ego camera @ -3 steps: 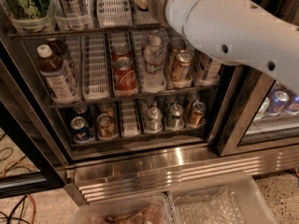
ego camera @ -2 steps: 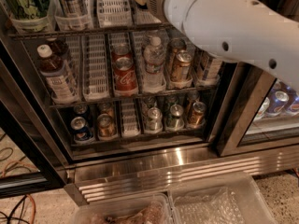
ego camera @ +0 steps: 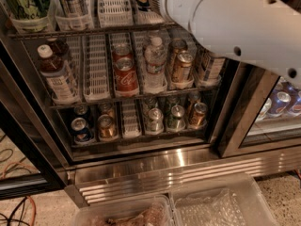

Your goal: Pick pepsi can from middle shelf of fridge

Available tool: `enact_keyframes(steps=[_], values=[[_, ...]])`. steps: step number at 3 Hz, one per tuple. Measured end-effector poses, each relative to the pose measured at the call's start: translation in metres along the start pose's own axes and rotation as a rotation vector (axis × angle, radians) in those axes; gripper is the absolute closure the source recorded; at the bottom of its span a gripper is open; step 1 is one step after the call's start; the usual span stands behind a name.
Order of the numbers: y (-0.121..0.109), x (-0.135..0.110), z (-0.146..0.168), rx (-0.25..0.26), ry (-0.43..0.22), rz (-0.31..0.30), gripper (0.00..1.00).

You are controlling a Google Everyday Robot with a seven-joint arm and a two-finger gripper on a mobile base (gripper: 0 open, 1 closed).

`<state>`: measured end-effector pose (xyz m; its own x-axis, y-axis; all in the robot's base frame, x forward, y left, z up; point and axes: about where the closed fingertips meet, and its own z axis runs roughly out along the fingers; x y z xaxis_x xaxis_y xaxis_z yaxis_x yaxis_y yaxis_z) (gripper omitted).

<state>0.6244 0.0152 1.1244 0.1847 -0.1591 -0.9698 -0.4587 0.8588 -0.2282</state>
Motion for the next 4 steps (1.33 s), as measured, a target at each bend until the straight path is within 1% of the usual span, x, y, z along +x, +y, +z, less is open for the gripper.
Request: enact_keyframes(steps=[1,2,3,4], values=[[0.013,0.009,-0.025,-0.027,0.057,-0.013,1.00],[0.036,0.014,-0.049,-0.067,0.115,-0.015,1.00],[0.059,0.021,-0.066,-0.112,0.166,0.019,1.00],[0.082,0.018,-0.078,-0.173,0.192,0.053,1.00]])
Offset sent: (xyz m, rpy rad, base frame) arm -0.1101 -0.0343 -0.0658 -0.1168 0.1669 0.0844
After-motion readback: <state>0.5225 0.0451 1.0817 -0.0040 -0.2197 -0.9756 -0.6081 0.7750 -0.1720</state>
